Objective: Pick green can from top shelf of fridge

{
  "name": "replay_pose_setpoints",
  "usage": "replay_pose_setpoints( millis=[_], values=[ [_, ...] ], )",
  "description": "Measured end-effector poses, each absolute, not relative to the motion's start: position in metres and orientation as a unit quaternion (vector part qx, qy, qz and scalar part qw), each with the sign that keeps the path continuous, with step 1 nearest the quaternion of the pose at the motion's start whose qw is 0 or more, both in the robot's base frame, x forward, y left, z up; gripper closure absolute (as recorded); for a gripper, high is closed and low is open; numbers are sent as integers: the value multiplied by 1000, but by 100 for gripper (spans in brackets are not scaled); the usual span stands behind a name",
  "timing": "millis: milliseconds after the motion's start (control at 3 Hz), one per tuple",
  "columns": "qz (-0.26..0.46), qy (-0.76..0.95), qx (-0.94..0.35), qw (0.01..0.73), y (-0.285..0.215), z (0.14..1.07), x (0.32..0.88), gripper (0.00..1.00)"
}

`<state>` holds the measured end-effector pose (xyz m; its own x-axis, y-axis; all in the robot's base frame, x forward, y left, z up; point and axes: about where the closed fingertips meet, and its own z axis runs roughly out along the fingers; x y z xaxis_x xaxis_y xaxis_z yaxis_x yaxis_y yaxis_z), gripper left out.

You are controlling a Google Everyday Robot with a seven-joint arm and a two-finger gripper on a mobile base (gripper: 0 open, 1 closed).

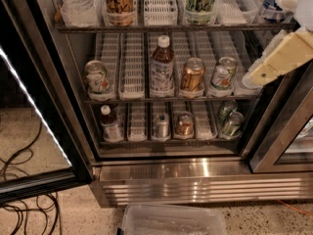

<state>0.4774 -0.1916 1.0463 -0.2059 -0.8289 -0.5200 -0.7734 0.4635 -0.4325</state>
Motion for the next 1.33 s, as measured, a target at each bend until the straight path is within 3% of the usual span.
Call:
replay_pose_setpoints(
  millis=[667,1333],
  values=[
    [-8,751,-443,490,-161,1083,519,0],
    [25,728,-433,531,-138,1101,537,0]
  ],
)
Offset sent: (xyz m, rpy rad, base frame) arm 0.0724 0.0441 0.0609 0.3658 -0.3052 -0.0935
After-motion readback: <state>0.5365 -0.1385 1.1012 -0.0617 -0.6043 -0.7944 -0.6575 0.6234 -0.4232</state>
